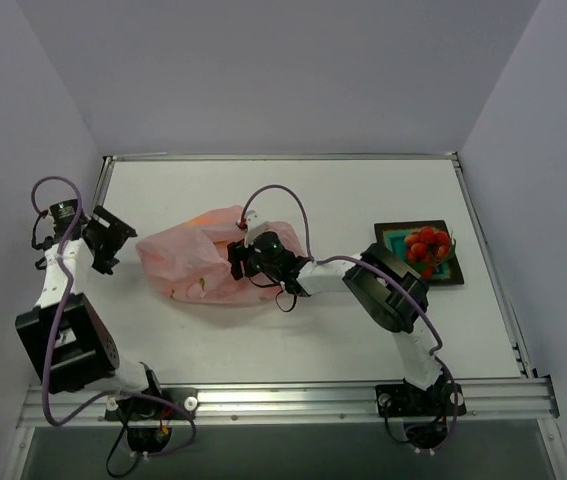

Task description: Take the fake fruits out of the plastic bag

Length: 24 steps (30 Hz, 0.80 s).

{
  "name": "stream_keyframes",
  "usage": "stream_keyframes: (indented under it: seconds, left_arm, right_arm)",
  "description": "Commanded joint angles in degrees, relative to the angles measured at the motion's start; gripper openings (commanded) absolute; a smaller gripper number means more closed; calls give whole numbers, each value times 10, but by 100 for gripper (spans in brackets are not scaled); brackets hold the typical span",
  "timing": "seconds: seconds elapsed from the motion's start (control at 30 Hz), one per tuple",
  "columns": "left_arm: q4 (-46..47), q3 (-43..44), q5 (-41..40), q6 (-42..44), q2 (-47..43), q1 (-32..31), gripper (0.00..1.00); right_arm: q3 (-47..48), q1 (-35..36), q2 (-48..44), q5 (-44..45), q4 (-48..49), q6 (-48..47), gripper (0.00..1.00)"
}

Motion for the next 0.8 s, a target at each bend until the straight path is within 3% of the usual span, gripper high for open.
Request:
stream_keyframes:
  seconds: [0.0, 0.3, 0.5, 0.63, 0.67, 0.77]
  left_arm:
    - [70, 5, 77, -49, 18, 9, 79]
    - [175, 4, 73, -104, 127, 8, 82]
    - [206, 5, 81, -100, 182, -1, 71]
    - [230, 10, 86, -111, 194, -4, 50]
    - [234, 16, 88, -114, 197, -7, 33]
    - [239, 48, 96, -98, 208, -20, 11]
  right_arm:
    - [14, 6, -47, 2, 8, -6, 58]
    - [15, 14, -50, 8, 2, -8, 57]
    - [29, 19, -47, 8, -8, -14, 57]
    - [35, 25, -47, 9, -14, -17, 57]
    - [35, 25, -47, 10, -15, -18, 57]
    - [33, 28, -49, 15, -15, -21, 57]
